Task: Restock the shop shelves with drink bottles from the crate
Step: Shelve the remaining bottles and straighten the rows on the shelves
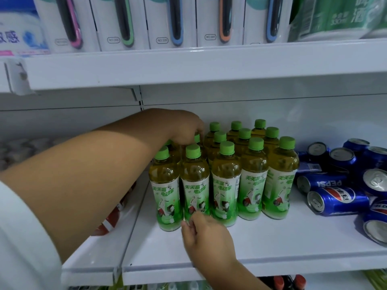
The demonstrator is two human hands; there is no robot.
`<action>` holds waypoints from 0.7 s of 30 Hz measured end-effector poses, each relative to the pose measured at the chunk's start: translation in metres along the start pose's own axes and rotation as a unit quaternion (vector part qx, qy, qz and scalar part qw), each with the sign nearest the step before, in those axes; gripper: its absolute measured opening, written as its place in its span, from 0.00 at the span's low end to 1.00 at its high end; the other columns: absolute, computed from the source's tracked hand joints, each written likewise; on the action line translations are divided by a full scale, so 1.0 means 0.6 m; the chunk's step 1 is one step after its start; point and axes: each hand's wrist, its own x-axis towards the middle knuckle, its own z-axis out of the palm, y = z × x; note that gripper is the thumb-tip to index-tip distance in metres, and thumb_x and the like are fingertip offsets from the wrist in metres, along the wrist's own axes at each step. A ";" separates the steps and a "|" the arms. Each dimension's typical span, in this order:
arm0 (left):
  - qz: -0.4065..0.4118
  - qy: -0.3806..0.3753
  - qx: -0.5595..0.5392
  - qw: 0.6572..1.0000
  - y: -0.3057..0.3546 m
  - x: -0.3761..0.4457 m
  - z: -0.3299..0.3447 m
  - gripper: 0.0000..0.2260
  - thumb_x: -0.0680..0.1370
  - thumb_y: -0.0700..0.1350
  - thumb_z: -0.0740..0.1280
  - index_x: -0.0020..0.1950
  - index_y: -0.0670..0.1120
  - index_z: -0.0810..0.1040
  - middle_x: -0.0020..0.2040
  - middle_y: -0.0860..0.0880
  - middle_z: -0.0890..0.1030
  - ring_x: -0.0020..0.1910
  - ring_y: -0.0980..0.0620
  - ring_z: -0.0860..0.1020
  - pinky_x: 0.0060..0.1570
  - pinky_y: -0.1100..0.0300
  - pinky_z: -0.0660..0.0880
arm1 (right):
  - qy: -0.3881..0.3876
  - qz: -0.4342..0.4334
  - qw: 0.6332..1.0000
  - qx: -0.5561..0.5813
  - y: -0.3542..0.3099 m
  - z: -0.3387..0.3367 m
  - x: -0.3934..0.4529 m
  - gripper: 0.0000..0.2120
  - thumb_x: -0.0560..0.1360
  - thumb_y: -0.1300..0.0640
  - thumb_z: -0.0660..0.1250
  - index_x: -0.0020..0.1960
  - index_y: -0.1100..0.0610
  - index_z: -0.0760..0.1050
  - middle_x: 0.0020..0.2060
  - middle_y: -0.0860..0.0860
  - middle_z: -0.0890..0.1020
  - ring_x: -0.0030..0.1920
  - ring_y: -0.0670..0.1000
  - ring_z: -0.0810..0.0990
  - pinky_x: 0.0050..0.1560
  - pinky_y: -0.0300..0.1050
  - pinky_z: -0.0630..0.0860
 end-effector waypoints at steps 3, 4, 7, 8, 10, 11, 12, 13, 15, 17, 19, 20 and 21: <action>-0.031 0.056 -0.062 0.996 -0.009 -0.030 -0.001 0.17 0.81 0.45 0.67 0.70 0.54 0.74 0.66 0.50 0.77 0.56 0.50 0.75 0.52 0.56 0.72 | -0.028 -0.034 0.999 -0.024 -0.002 -0.006 0.002 0.13 0.82 0.47 0.58 0.53 0.54 0.76 0.41 0.51 0.81 0.40 0.53 0.77 0.35 0.45 0.65; -0.040 0.088 -0.085 0.992 -0.013 -0.045 -0.001 0.15 0.82 0.44 0.65 0.69 0.53 0.75 0.64 0.49 0.78 0.54 0.51 0.75 0.50 0.57 0.71 | -0.046 -0.039 0.998 -0.032 -0.002 -0.007 0.004 0.13 0.83 0.47 0.56 0.58 0.53 0.75 0.44 0.50 0.81 0.43 0.54 0.79 0.37 0.46 0.67; -0.053 0.177 -0.148 0.972 -0.013 -0.098 0.014 0.12 0.82 0.42 0.62 0.62 0.51 0.79 0.58 0.50 0.81 0.52 0.52 0.77 0.49 0.57 0.74 | -0.097 -0.042 0.991 -0.086 -0.005 -0.005 0.011 0.20 0.83 0.50 0.53 0.74 0.47 0.65 0.53 0.50 0.82 0.49 0.55 0.79 0.41 0.47 0.70; -0.057 0.195 -0.162 0.966 -0.008 -0.118 0.025 0.10 0.82 0.43 0.62 0.60 0.52 0.80 0.55 0.53 0.81 0.52 0.52 0.78 0.48 0.57 0.74 | -0.108 -0.038 0.988 -0.101 -0.006 -0.005 0.011 0.23 0.83 0.51 0.53 0.77 0.47 0.61 0.54 0.50 0.82 0.50 0.56 0.80 0.41 0.47 0.69; -0.069 0.218 -0.162 0.960 0.007 -0.149 0.049 0.07 0.81 0.48 0.65 0.55 0.55 0.81 0.50 0.57 0.80 0.51 0.54 0.78 0.44 0.60 0.72 | -0.120 -0.030 0.986 -0.115 -0.007 -0.002 0.013 0.25 0.83 0.52 0.53 0.80 0.48 0.57 0.55 0.51 0.82 0.50 0.56 0.80 0.40 0.46 0.67; -0.074 0.230 -0.144 0.960 0.013 -0.158 0.061 0.06 0.80 0.50 0.66 0.55 0.56 0.81 0.50 0.58 0.80 0.51 0.54 0.78 0.44 0.60 0.70 | -0.122 -0.027 0.985 -0.117 -0.007 -0.001 0.015 0.26 0.83 0.53 0.53 0.80 0.48 0.56 0.54 0.51 0.82 0.49 0.56 0.80 0.40 0.45 0.67; -0.080 0.241 -0.116 0.960 0.019 -0.163 0.070 0.07 0.79 0.54 0.67 0.56 0.57 0.81 0.51 0.58 0.81 0.53 0.54 0.77 0.46 0.59 0.68 | -0.122 -0.025 0.985 -0.119 -0.006 0.001 0.016 0.26 0.83 0.53 0.53 0.80 0.49 0.56 0.54 0.51 0.82 0.49 0.56 0.80 0.39 0.45 0.66; -0.087 0.244 -0.083 0.962 0.024 -0.162 0.077 0.11 0.79 0.57 0.67 0.59 0.58 0.80 0.54 0.57 0.82 0.55 0.52 0.76 0.48 0.57 0.66 | -0.122 -0.022 0.984 -0.124 -0.006 0.003 0.016 0.26 0.83 0.53 0.53 0.81 0.49 0.55 0.53 0.52 0.82 0.48 0.56 0.80 0.39 0.45 0.66; -0.105 0.222 -0.041 0.969 0.028 -0.156 0.083 0.17 0.79 0.63 0.64 0.65 0.59 0.78 0.59 0.55 0.81 0.61 0.49 0.73 0.53 0.53 0.65 | -0.123 -0.016 0.984 -0.130 -0.006 0.007 0.015 0.27 0.83 0.53 0.53 0.81 0.49 0.54 0.54 0.51 0.82 0.49 0.56 0.80 0.39 0.45 0.66; -0.115 0.200 -0.048 0.972 0.028 -0.146 0.085 0.20 0.79 0.65 0.63 0.68 0.60 0.76 0.63 0.53 0.80 0.63 0.47 0.72 0.57 0.51 0.65 | -0.121 -0.007 0.984 -0.130 -0.006 0.010 0.014 0.27 0.83 0.53 0.53 0.81 0.47 0.53 0.54 0.51 0.82 0.49 0.55 0.80 0.40 0.45 0.68; -0.114 0.195 -0.058 0.972 0.029 -0.137 0.085 0.20 0.79 0.65 0.63 0.69 0.59 0.75 0.63 0.52 0.79 0.64 0.46 0.72 0.60 0.50 0.66 | -0.118 0.001 0.985 -0.126 -0.005 0.011 0.013 0.27 0.83 0.53 0.53 0.81 0.46 0.53 0.54 0.50 0.82 0.49 0.54 0.80 0.40 0.45 0.70; -0.112 0.198 -0.062 0.972 0.030 -0.134 0.085 0.20 0.79 0.64 0.64 0.69 0.59 0.76 0.63 0.52 0.80 0.63 0.46 0.73 0.62 0.50 0.66 | -0.116 0.004 0.986 -0.123 -0.004 0.011 0.015 0.27 0.83 0.53 0.53 0.81 0.46 0.53 0.55 0.50 0.82 0.50 0.54 0.80 0.41 0.45 0.70; -0.112 0.202 -0.069 0.971 0.030 -0.133 0.085 0.20 0.79 0.64 0.64 0.68 0.59 0.76 0.62 0.52 0.80 0.62 0.47 0.74 0.62 0.50 0.67 | -0.113 0.006 0.986 -0.120 -0.004 0.011 0.015 0.27 0.83 0.53 0.53 0.81 0.45 0.52 0.55 0.50 0.82 0.50 0.54 0.80 0.41 0.45 0.70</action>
